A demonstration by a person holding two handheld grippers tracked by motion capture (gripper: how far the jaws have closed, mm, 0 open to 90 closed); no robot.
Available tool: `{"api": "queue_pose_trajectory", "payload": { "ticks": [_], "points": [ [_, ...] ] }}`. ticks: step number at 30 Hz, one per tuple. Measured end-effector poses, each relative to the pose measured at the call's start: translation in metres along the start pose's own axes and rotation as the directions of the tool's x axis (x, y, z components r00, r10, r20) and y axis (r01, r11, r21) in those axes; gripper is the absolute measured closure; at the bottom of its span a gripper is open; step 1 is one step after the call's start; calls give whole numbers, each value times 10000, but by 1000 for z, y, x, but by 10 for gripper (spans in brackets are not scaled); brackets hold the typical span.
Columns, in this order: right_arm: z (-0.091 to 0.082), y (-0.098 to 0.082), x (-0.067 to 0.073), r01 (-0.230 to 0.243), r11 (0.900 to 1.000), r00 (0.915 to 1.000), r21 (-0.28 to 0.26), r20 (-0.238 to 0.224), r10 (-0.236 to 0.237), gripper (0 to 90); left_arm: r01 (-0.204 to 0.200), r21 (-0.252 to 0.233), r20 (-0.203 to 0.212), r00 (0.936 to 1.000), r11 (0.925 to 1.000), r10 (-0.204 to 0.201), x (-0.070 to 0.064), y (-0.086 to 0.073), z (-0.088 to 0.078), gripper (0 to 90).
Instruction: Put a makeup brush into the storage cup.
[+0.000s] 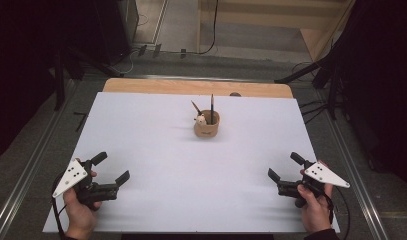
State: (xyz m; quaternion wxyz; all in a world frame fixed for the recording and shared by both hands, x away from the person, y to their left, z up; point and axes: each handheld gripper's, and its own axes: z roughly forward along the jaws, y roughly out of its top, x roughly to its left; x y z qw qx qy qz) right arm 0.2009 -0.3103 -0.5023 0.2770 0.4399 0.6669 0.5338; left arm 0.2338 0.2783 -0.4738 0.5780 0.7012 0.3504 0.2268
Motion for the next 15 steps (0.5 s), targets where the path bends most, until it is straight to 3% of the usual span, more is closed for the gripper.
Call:
{"api": "queue_pose_trajectory", "payload": {
  "ticks": [15],
  "points": [
    [0, 1, 0, -110, 9999, 9999, -64, -3, 110, 0, -48, 13, 29, 10000, 10000, 48, -1, 0, 1, 0]
  ]
}}
